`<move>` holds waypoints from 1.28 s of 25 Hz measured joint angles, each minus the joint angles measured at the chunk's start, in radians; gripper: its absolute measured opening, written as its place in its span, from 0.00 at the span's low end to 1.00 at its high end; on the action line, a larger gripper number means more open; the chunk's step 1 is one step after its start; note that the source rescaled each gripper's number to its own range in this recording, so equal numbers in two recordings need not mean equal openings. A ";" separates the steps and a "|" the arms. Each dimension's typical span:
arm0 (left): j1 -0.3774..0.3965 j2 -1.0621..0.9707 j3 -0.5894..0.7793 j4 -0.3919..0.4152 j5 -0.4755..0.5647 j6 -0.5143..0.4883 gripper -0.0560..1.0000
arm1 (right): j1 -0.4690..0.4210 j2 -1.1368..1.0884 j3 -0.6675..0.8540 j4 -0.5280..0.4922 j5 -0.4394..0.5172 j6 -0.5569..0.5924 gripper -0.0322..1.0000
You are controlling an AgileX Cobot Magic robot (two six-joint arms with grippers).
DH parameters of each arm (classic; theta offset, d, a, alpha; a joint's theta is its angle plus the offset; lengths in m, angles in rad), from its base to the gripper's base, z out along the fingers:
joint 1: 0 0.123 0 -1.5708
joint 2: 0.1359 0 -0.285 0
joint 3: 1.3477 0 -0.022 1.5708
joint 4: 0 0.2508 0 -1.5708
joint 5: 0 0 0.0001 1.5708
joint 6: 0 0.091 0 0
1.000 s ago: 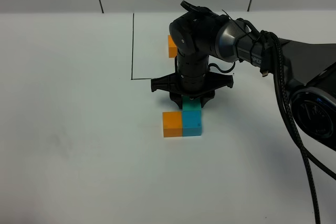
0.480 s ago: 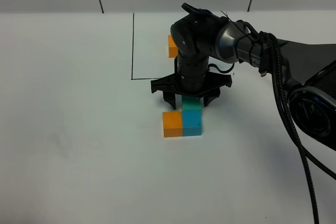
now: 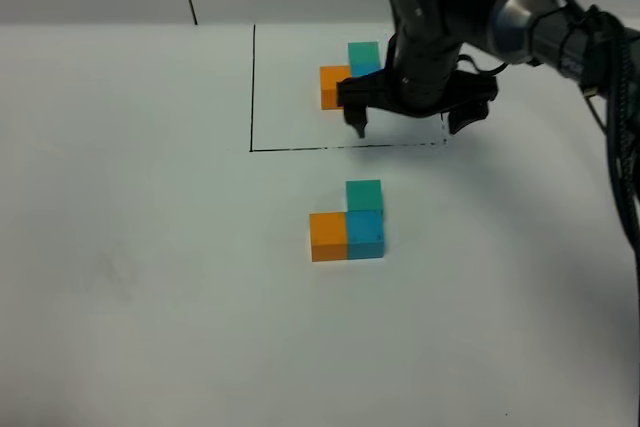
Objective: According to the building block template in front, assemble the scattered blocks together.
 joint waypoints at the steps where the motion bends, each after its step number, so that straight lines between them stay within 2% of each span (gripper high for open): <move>1: 0.000 0.000 0.000 0.000 0.000 0.000 0.44 | -0.033 -0.011 0.000 0.003 0.005 -0.024 0.99; 7: 0.000 0.000 0.000 0.000 0.000 0.000 0.44 | -0.224 -0.079 0.023 0.045 0.055 -0.193 0.99; 10: 0.000 0.000 0.000 0.000 0.000 0.000 0.44 | -0.321 -0.141 0.112 0.094 0.034 -0.280 0.99; 14: 0.000 0.000 0.000 0.000 0.000 0.000 0.44 | -0.398 -0.248 0.300 0.126 -0.031 -0.367 1.00; 21: 0.000 0.000 0.000 0.000 0.000 0.002 0.44 | -0.406 -0.651 0.660 0.147 -0.198 -0.405 1.00; 27: 0.000 0.000 0.000 0.000 0.000 0.001 0.44 | -0.398 -1.024 0.945 0.146 -0.201 -0.423 1.00; 32: 0.000 0.000 0.000 0.000 0.000 0.001 0.44 | -0.366 -1.295 1.113 0.164 -0.191 -0.423 1.00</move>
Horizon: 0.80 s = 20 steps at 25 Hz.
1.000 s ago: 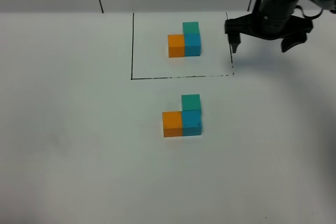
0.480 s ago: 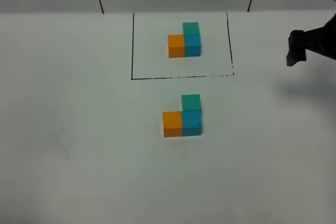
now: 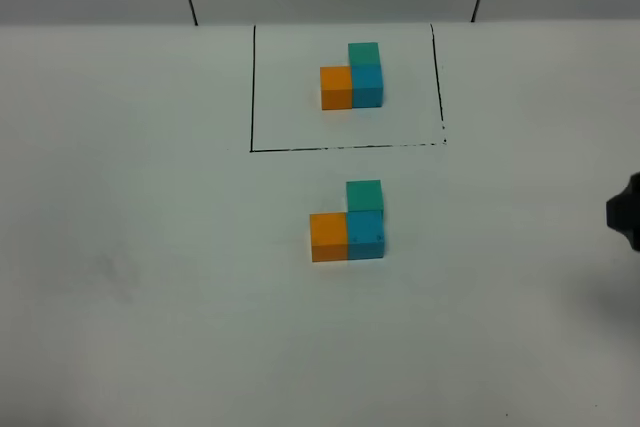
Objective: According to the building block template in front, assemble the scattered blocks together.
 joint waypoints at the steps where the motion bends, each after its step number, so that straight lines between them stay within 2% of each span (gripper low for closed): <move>1: 0.000 0.000 0.000 0.000 0.000 0.000 0.44 | 0.007 -0.051 0.020 0.008 0.011 0.000 1.00; 7: 0.000 0.000 0.000 0.000 0.000 0.000 0.44 | 0.029 -0.326 0.080 0.028 0.157 0.001 1.00; 10: 0.000 0.000 0.000 0.000 0.000 0.000 0.44 | 0.065 -0.444 0.108 0.028 0.197 0.009 1.00; 13: 0.000 0.000 0.000 0.000 0.000 0.000 0.44 | 0.102 -0.577 0.149 0.028 0.210 0.010 1.00; 20: 0.000 0.000 0.000 0.000 0.000 0.000 0.44 | 0.106 -0.805 0.196 0.027 0.218 0.010 1.00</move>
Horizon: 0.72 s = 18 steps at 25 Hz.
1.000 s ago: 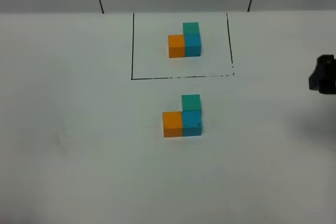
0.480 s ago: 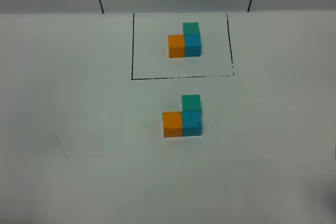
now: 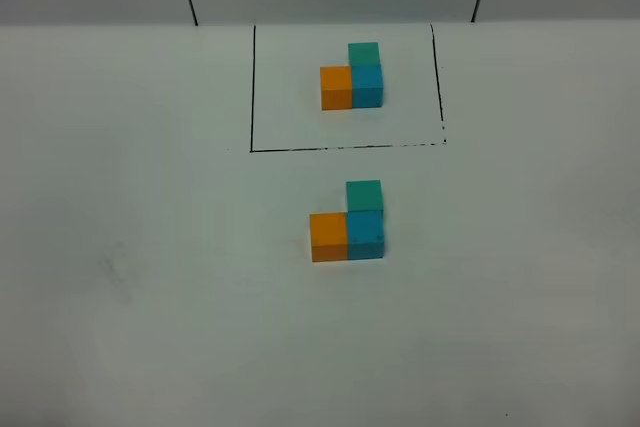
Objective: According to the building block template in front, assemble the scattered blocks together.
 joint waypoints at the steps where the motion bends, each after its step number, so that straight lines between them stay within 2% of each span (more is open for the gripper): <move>1: 0.000 0.000 0.000 0.000 0.000 0.000 0.44 | 0.000 -0.022 0.001 0.000 -0.001 -0.002 1.00; 7: 0.000 0.000 0.000 0.000 0.000 0.000 0.44 | 0.000 -0.099 0.019 -0.008 0.011 -0.012 0.93; 13: 0.000 0.000 0.000 0.000 0.000 0.000 0.44 | 0.000 -0.122 0.019 -0.008 0.012 -0.026 0.72; 18: 0.000 0.000 0.000 0.000 0.000 0.000 0.44 | -0.046 -0.122 0.019 -0.008 0.012 -0.026 0.68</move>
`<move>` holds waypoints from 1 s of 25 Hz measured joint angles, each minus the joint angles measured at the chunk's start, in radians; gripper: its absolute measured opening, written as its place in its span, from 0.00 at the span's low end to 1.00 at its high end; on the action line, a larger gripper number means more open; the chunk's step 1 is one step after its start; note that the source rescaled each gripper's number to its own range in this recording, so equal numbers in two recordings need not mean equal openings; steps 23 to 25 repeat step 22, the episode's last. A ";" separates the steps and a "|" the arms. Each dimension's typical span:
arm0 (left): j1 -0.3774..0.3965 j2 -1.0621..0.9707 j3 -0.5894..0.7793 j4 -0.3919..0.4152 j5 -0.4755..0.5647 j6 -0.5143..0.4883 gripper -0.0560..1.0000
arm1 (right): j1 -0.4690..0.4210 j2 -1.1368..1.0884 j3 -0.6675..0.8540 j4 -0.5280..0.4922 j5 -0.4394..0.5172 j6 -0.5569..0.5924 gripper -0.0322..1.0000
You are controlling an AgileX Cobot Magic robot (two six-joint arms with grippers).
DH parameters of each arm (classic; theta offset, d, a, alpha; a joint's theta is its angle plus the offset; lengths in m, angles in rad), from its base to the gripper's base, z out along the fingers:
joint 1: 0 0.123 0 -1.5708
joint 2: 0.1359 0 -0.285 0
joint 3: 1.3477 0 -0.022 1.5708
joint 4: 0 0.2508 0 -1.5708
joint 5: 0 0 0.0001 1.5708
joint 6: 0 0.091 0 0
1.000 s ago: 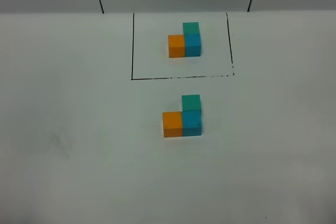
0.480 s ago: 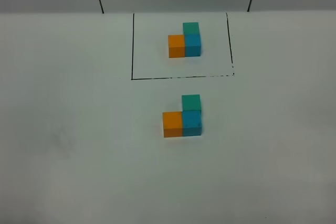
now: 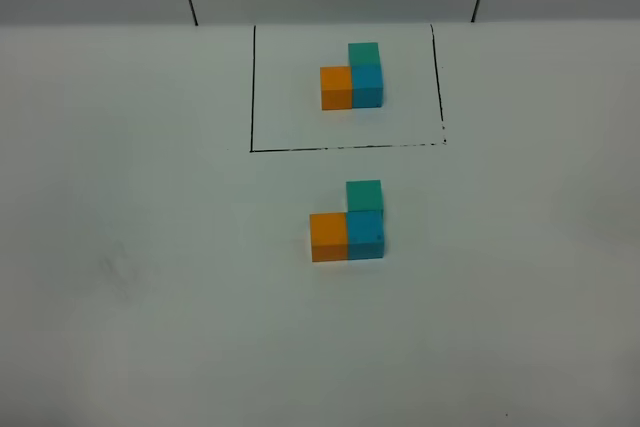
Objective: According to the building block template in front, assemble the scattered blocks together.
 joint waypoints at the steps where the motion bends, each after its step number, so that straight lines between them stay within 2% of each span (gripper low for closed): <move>1: 0.000 0.000 0.000 0.000 0.000 0.000 0.44 | -0.010 0.000 0.000 0.000 0.000 0.000 0.68; 9: 0.000 0.000 0.000 0.000 0.000 -0.001 0.44 | -0.065 0.000 0.000 0.001 0.000 0.000 0.70; 14: 0.000 0.000 0.000 0.000 0.000 -0.001 0.44 | -0.066 0.000 0.000 0.001 0.000 0.000 0.75; 25: 0.000 0.000 0.000 0.000 0.000 -0.001 0.44 | -0.066 0.000 0.000 0.002 0.000 0.000 0.75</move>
